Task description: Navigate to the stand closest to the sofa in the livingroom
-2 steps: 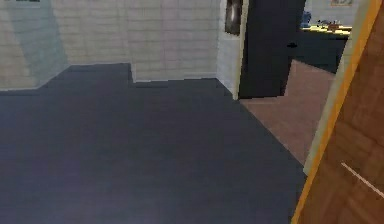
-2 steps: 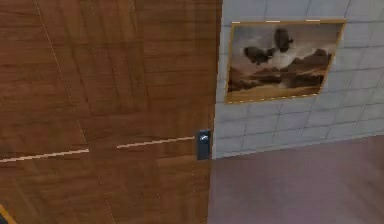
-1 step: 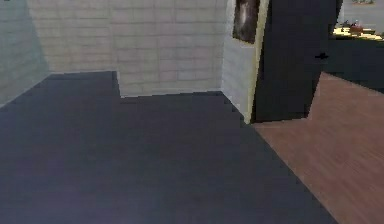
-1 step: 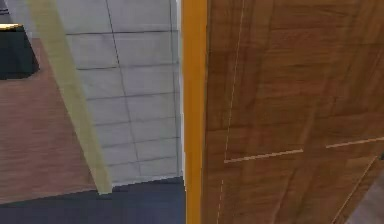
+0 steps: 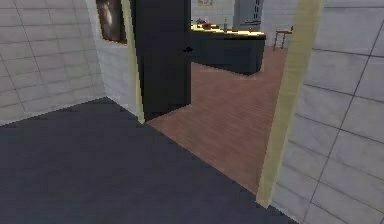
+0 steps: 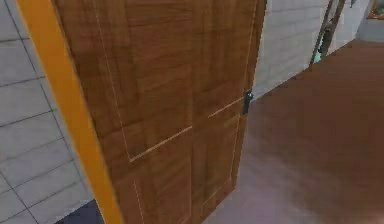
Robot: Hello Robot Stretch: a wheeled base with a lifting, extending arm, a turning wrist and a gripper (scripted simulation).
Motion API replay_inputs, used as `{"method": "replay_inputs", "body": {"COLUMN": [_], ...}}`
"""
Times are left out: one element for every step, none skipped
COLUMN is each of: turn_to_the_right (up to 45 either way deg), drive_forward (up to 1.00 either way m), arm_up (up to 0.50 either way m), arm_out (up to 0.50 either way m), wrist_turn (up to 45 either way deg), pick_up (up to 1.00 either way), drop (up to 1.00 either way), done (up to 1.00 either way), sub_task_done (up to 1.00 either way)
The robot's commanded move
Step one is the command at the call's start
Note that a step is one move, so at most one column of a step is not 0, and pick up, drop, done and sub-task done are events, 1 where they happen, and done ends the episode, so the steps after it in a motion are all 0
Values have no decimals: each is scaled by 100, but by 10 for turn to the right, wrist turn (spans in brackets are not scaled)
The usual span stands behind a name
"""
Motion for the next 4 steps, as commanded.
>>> {"method": "replay_inputs", "body": {"turn_to_the_right": [0,0,360,0], "drive_forward": [100,45,0,100], "arm_up": [0,0,0,0], "arm_out": [0,0,0,0], "wrist_turn": [0,0,0,0], "pick_up": [0,0,0,0], "drop": [0,0,0,0], "done": [0,0,0,0], "sub_task_done": [0,0,0,0]}}
